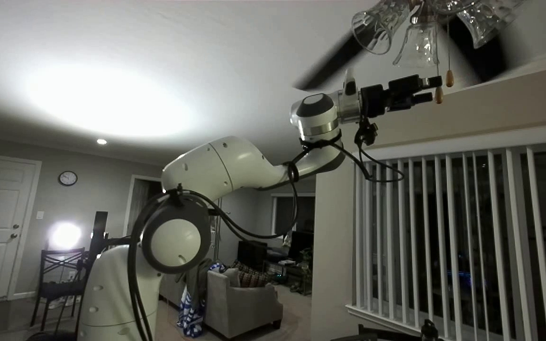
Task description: Pull the longer white cord of the ceiling fan
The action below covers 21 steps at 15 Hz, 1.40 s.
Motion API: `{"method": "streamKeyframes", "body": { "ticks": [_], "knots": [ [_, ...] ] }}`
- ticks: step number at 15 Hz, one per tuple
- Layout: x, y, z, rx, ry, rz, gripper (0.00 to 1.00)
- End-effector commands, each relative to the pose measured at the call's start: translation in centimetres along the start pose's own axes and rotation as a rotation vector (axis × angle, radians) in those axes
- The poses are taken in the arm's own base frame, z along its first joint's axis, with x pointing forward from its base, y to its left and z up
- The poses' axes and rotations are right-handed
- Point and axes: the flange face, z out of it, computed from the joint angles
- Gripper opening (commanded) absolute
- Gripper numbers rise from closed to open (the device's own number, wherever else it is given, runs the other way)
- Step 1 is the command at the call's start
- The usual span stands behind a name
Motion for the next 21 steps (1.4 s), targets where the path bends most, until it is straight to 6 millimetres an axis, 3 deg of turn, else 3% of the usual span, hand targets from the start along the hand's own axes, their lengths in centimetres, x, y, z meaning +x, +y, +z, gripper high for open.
{"method": "streamKeyframes", "body": {
  "ticks": [1, 5, 8, 10, 11, 12, 17, 21],
  "knots": [
    [-0.1, 0.1, 0.3, -0.012, 0.005, -0.006, 1.00],
    [-1.1, 0.4, 1.8, -0.033, -0.017, -0.032, 1.00],
    [2.1, 2.2, -0.6, -0.039, 0.032, -0.001, 1.00],
    [2.5, 2.7, -0.7, -0.044, 0.046, 0.013, 1.00],
    [3.6, 3.3, -1.7, -0.070, 0.057, -0.003, 1.00],
    [-1.4, -0.7, 1.0, 0.002, -0.024, -0.010, 1.00],
    [-2.1, -0.6, 1.6, -0.009, -0.043, -0.034, 1.00],
    [-4.4, 0.1, 3.8, -0.022, -0.104, -0.088, 1.00]
  ]
}}
